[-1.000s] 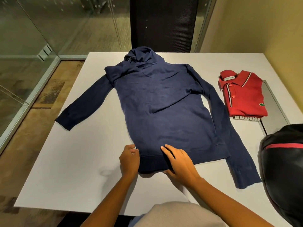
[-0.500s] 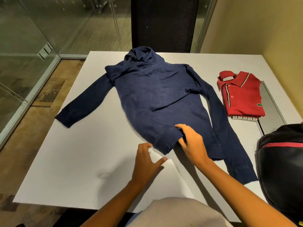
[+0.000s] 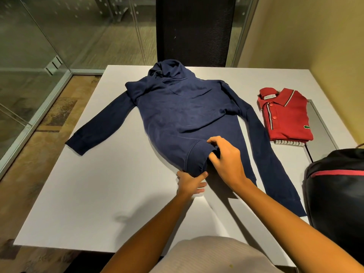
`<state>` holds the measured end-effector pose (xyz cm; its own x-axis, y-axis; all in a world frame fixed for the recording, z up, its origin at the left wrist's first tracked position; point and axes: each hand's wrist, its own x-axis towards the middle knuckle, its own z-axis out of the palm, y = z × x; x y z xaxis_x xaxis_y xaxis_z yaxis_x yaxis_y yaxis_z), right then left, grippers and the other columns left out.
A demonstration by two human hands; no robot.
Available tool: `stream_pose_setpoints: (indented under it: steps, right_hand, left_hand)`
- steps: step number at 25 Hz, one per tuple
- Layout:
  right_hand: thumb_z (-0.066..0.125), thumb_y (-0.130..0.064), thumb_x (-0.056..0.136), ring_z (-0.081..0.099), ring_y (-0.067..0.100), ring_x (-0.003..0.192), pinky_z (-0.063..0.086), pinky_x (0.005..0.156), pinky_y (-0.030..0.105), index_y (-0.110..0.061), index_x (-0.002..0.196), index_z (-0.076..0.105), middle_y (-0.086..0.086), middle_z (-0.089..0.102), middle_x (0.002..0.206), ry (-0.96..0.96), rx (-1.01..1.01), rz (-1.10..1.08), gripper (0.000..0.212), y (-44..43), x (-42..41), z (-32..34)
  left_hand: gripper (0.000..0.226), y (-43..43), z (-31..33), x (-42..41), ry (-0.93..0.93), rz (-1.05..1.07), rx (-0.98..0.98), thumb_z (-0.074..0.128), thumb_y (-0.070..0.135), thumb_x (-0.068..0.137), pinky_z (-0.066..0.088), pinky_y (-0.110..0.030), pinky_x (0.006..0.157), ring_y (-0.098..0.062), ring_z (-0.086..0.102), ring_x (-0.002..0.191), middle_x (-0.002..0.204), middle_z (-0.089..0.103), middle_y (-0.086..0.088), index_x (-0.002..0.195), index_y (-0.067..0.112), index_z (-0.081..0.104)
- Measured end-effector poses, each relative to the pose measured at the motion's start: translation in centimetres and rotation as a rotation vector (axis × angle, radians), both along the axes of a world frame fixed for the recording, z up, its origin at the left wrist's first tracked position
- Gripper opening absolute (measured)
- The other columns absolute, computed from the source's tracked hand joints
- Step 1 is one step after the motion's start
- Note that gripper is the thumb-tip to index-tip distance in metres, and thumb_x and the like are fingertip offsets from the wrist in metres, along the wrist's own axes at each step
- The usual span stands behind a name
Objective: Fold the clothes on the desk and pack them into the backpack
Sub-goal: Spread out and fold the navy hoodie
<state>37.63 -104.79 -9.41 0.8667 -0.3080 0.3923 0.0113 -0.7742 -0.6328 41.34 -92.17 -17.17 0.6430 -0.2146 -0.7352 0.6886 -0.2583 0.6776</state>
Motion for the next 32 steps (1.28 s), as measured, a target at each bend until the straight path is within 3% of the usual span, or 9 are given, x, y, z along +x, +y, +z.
stream_pose_setpoints:
  steps: [2,6,9,11,15,19,25,29,32]
  right_hand:
    - [0.067,-0.006,0.087,0.060,0.011,0.085,0.045,0.077,0.011,-0.008,0.106,0.063,0.004,0.067,0.100,0.010,0.002,0.010,0.020,-0.2,-0.1,-0.1]
    - [0.066,-0.007,0.088,0.054,0.007,0.083,0.040,0.074,0.007,-0.010,0.105,0.061,0.002,0.066,0.099,0.040,0.000,-0.004,0.018,-1.3,-0.3,0.3]
    - [0.070,-0.003,0.084,0.059,0.017,0.082,0.051,0.073,0.027,-0.007,0.105,0.060,0.006,0.065,0.099,0.038,-0.057,0.007,0.024,-1.9,-0.7,0.2]
    - [0.073,0.001,0.079,0.063,0.026,0.081,0.055,0.066,0.038,-0.006,0.107,0.058,0.009,0.064,0.099,0.036,-0.184,0.047,0.032,-2.2,-1.3,-0.4]
    - [0.065,-0.008,0.080,0.061,0.024,0.078,0.050,0.053,0.036,-0.013,0.108,0.057,0.004,0.062,0.094,0.063,-0.425,0.224,0.029,-1.6,-3.1,-3.1]
    - [0.045,-0.033,0.098,0.057,0.016,0.077,0.045,0.067,0.029,-0.024,0.100,0.059,-0.010,0.059,0.097,0.199,-0.426,0.474,0.016,-0.3,-5.0,-6.7]
    - [0.055,-0.025,0.094,0.060,0.036,0.103,0.050,0.085,0.045,-0.011,0.118,0.064,0.013,0.061,0.119,0.443,-0.390,-0.055,0.029,-4.0,-6.5,-10.4]
    - [0.032,-0.040,0.096,0.055,0.044,0.114,0.050,0.089,0.052,-0.019,0.136,0.055,0.018,0.056,0.133,0.590,-0.518,-0.053,0.051,-5.3,-8.3,-11.5]
    - [0.037,-0.036,0.098,0.055,0.041,0.107,0.054,0.080,0.049,-0.018,0.134,0.056,0.017,0.057,0.130,0.585,-0.501,-0.092,0.045,-5.7,-9.0,-11.4]
  left_hand:
    - [0.060,0.0,0.8,-0.1,0.151,0.065,-0.242,0.068,0.019,0.090,0.056,-0.043,0.087,-0.034,0.065,0.107,0.128,0.060,-0.018,0.141,0.008,0.038]
    - [0.042,1.2,1.4,-0.8,-0.040,0.289,-0.206,0.051,0.021,0.100,0.053,-0.045,0.093,-0.032,0.066,0.106,0.115,0.066,-0.013,0.140,0.013,0.041]
    - [0.017,3.6,2.5,0.0,-0.368,0.410,0.022,0.055,0.022,0.096,0.053,-0.034,0.068,-0.028,0.069,0.084,0.100,0.070,-0.012,0.111,0.015,0.058]
    - [0.007,6.8,4.3,1.4,-0.716,0.467,0.179,0.056,0.014,0.089,0.045,-0.032,0.065,-0.024,0.058,0.071,0.083,0.064,-0.008,0.085,0.012,0.051]
    - [0.013,14.8,6.5,3.5,-1.090,0.285,0.417,0.057,0.005,0.088,0.043,-0.031,0.069,-0.020,0.050,0.080,0.089,0.054,-0.005,0.090,0.014,0.047]
    - [0.025,19.6,2.9,1.5,-0.990,0.010,0.476,0.057,0.000,0.089,0.049,-0.037,0.082,-0.020,0.051,0.097,0.105,0.054,0.000,0.106,0.018,0.051]
    - [0.039,20.0,-1.7,-0.2,-0.620,0.306,0.596,0.067,0.002,0.085,0.047,-0.046,0.095,-0.036,0.054,0.110,0.123,0.052,-0.019,0.121,0.003,0.052]
    - [0.044,18.9,-1.4,2.0,-0.477,0.363,0.689,0.068,0.016,0.089,0.047,-0.049,0.092,-0.043,0.055,0.109,0.125,0.052,-0.025,0.124,-0.004,0.050]
    - [0.031,20.1,-0.8,3.6,-0.436,0.297,0.735,0.056,0.019,0.096,0.047,-0.047,0.084,-0.045,0.058,0.101,0.110,0.063,-0.029,0.111,-0.009,0.059]
